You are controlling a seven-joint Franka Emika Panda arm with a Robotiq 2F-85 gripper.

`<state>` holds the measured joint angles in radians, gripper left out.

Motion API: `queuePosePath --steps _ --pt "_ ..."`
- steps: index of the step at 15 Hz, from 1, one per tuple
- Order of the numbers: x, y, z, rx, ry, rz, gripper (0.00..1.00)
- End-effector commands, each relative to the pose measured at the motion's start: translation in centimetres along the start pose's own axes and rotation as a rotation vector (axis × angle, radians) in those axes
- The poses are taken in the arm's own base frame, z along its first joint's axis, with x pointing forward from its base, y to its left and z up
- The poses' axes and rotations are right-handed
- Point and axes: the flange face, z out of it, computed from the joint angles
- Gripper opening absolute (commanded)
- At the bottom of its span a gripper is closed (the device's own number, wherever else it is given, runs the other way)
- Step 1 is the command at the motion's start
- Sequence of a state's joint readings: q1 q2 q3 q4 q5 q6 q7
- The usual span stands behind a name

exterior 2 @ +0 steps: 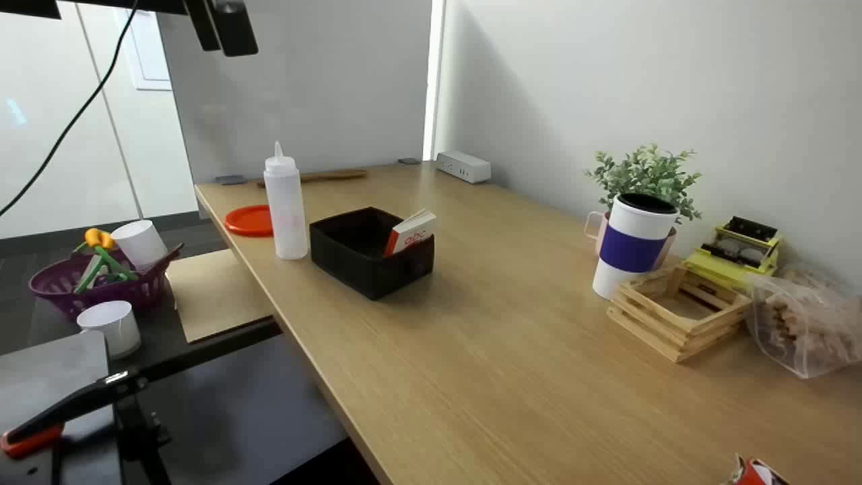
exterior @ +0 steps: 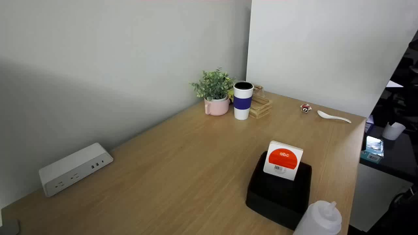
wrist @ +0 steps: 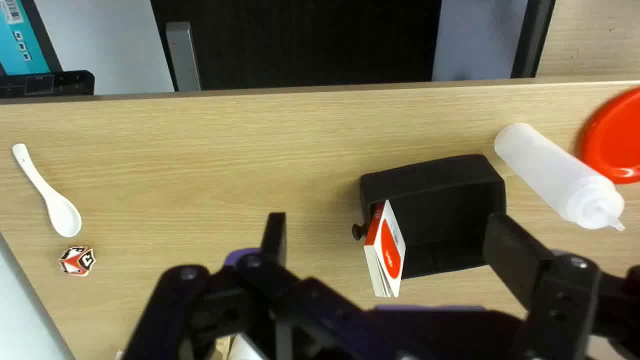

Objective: Remove the orange book from the black box

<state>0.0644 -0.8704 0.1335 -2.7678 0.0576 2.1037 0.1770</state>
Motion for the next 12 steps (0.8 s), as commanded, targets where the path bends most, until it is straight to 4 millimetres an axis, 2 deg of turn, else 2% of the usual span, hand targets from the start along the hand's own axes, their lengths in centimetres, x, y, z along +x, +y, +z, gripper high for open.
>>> queuePosePath --steps 1,6,9,12 --pt "0.0 0.0 -0.1 0.000 -0.001 0.000 1.00" --pt "0.0 0.0 -0.1 0.000 -0.001 0.000 1.00" --pt "0.2 -0.1 -1.0 -0.035 0.121 -0.059 1.00" --pt "1.1 -0.1 -2.4 -0.021 0.127 -0.056 1.00"
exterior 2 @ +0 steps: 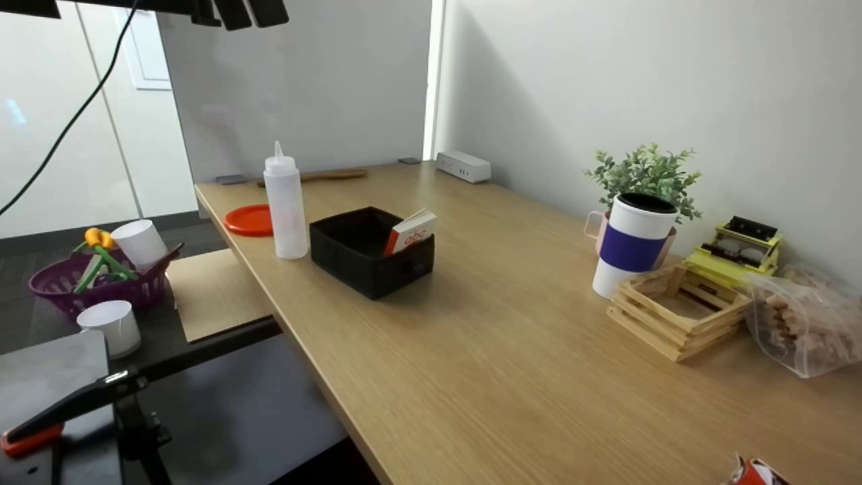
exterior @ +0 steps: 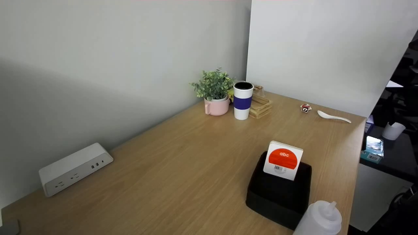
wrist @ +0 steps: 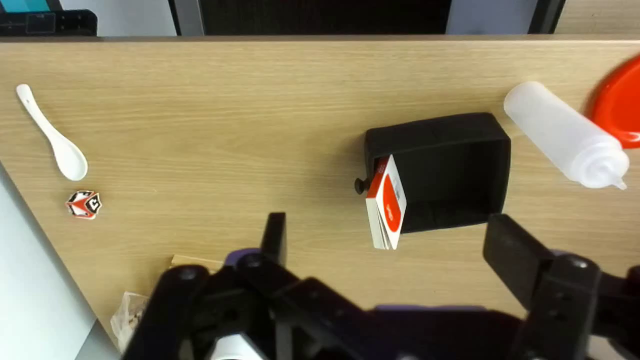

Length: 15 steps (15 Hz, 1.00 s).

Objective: Remove the orange book from the black box

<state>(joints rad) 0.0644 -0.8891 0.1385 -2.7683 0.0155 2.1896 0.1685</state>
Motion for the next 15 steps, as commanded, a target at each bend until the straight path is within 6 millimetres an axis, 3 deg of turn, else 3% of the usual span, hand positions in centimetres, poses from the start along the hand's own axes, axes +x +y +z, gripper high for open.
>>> queuePosePath --steps 1,10,13,15 --pt "0.7 0.1 -1.2 0.010 0.004 -0.020 1.00" --pt "8.6 0.6 -3.2 0.052 -0.316 -0.018 1.00" --pt "11.5 0.9 -2.3 0.067 -0.443 -0.014 1.00" --pt "13.2 1.3 -0.6 0.091 -0.496 -0.032 1.00"
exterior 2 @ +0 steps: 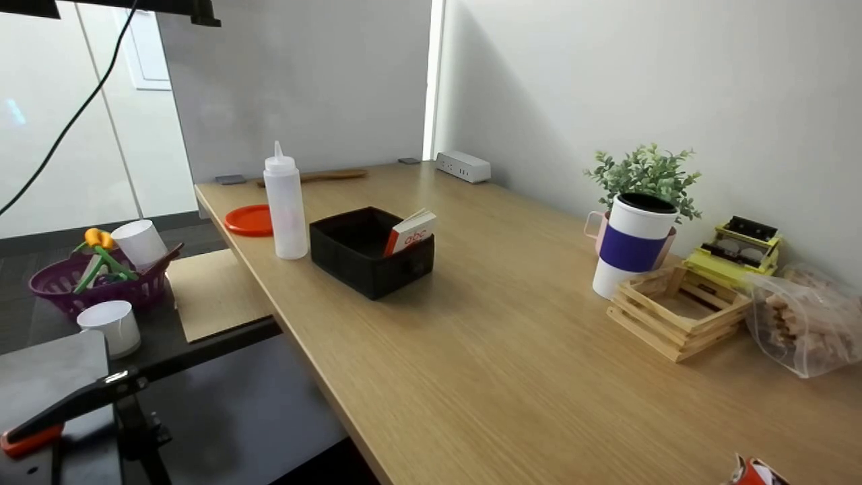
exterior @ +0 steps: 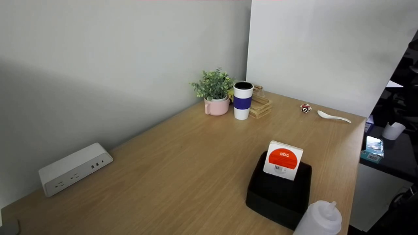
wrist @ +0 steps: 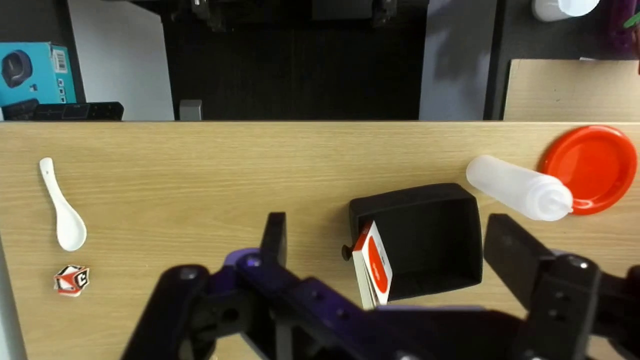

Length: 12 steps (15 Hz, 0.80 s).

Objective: Remove the orange book from the black box

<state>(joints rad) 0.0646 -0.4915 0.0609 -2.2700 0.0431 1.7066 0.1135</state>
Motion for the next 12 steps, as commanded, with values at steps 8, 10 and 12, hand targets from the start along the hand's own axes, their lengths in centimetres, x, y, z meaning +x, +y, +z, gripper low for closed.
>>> queuePosePath --steps 8,10,12 --pt "2.0 0.3 0.1 0.012 -0.018 0.002 1.00" --pt "3.7 1.0 -0.1 0.004 0.013 -0.020 1.00" --pt "6.5 1.9 0.2 0.033 0.028 -0.043 1.00"
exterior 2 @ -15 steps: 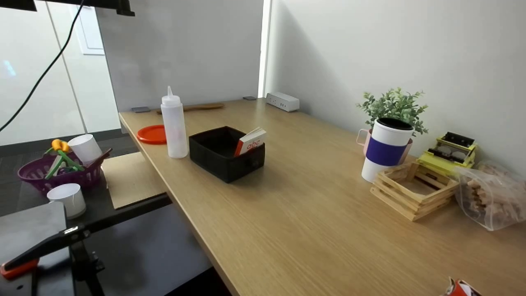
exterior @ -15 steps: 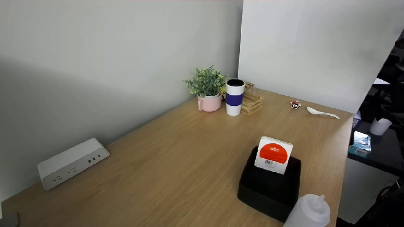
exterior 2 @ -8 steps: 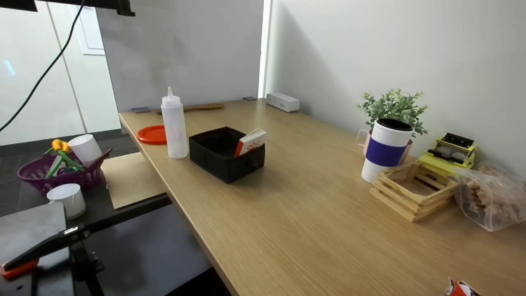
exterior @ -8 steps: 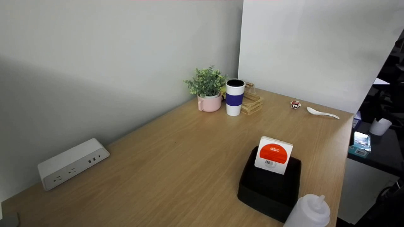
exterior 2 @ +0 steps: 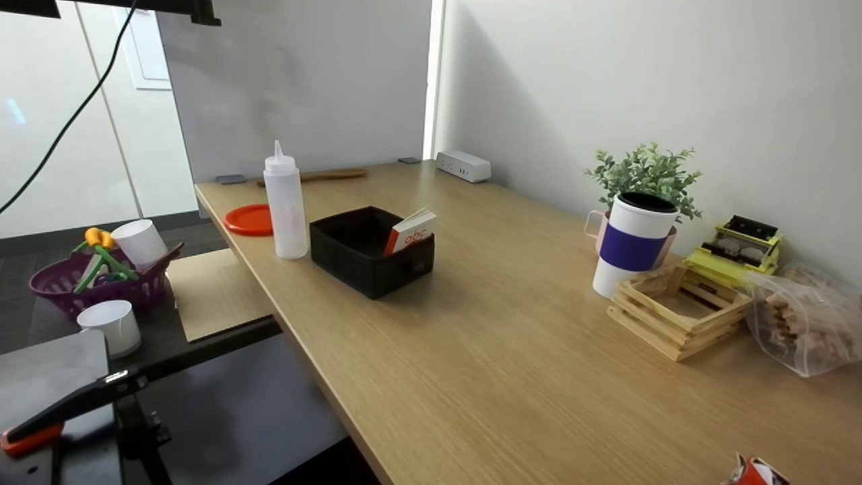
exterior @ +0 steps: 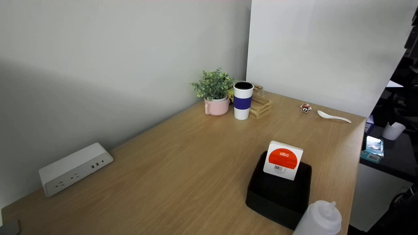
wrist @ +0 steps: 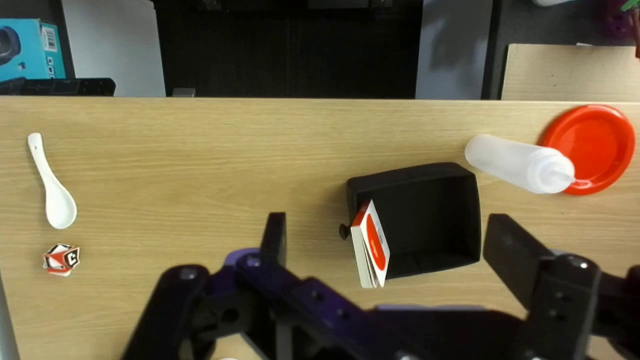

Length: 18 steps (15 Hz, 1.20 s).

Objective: Remove the orange book from the black box

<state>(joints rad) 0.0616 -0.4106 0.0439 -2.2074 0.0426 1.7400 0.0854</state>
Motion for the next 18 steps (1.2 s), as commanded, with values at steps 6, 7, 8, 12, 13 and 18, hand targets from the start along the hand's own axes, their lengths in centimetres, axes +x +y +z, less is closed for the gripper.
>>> queuePosePath --steps 6,7,8,12,13,18 --pt "11.7 3.8 3.9 0.138 -0.092 -0.155 1.00" --pt "12.8 4.0 4.8 0.160 -0.133 -0.178 1.00" --pt "13.9 4.2 5.8 0.165 -0.189 -0.202 1.00" --pt "15.9 5.2 7.7 0.192 -0.372 -0.300 1.00" --pt "14.7 4.5 8.1 0.170 -0.311 -0.255 1.00" --pt "15.2 4.4 8.4 0.172 -0.324 -0.260 1.00"
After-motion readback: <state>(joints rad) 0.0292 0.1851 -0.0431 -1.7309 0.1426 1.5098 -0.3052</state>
